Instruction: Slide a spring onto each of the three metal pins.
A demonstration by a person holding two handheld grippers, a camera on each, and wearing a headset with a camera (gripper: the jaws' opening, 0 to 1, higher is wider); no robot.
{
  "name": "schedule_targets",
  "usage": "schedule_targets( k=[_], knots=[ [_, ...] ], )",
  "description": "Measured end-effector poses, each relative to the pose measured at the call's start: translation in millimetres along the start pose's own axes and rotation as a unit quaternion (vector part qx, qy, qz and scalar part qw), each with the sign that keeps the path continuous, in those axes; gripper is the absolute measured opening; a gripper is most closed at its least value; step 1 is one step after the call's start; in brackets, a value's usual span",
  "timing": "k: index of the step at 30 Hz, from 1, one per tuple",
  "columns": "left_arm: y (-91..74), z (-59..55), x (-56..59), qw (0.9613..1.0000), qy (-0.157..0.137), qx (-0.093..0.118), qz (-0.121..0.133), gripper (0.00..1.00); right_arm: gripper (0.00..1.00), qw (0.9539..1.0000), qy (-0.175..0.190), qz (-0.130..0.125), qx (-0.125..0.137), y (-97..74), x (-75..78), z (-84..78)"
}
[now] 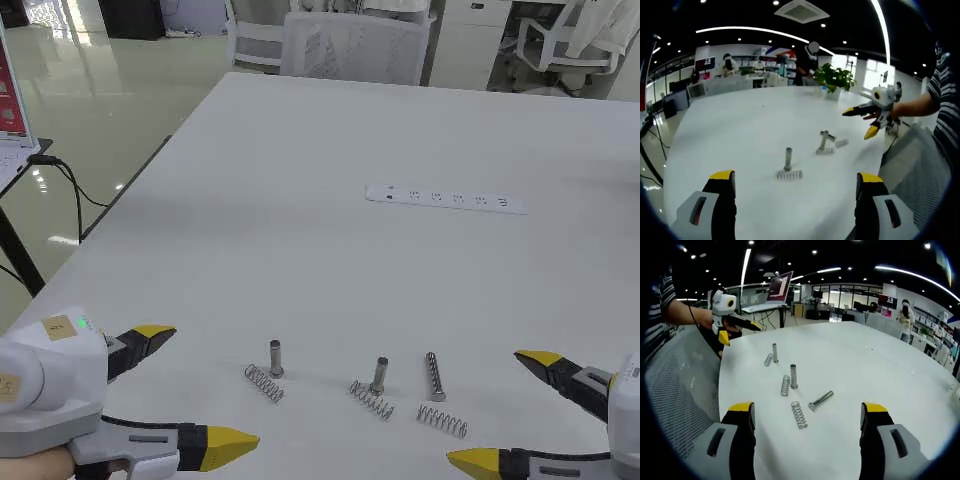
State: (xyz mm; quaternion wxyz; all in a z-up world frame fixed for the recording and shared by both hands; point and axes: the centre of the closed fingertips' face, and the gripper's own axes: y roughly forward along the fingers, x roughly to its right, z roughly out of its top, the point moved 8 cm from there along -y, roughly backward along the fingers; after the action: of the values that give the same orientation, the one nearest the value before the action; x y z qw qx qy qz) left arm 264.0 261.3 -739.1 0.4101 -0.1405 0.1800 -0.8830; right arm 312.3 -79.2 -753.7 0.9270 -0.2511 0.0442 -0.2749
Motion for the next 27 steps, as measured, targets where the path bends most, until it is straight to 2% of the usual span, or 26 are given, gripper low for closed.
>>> schedule_targets(
  k=[4,9,17,20,24,27],
  knots=[
    [0.5,-1.6,0.4,1.0000,-0.002,-0.002,-0.002,0.98,0.90,1.0000,-0.005,-0.001,-0.005,1.4,-0.2,-0.7],
    [1.5,-1.5,0.3,1.0000,0.001,-0.003,-0.004,0.98,0.90,1.0000,0.001,-0.001,0.005,1.7,0.3,2.2],
    [0.1,-0.8,0.4,1.0000,0.000,0.000,-0.005,0.98,0.90,1.0000,0.002,-0.005,-0.002,-1.6,2.1,-2.6],
    [0.3,-2.9,-0.2,0.9999,-0.002,-0.010,-0.009,0.97,0.90,1.0000,0.004,-0.005,-0.003,-3.3,2.1,-4.7],
    [-0.4,-1.1,-2.0,1.0000,-0.007,-0.002,-0.006,0.97,0.89,0.9999,0.008,-0.006,-0.005,-4.9,1.1,-6.6],
    [-1.2,0.0,-1.1,0.9999,-0.005,-0.006,-0.008,0.96,0.89,0.9999,0.007,-0.006,-0.008,-5.1,0.5,-8.1]
  ],
)
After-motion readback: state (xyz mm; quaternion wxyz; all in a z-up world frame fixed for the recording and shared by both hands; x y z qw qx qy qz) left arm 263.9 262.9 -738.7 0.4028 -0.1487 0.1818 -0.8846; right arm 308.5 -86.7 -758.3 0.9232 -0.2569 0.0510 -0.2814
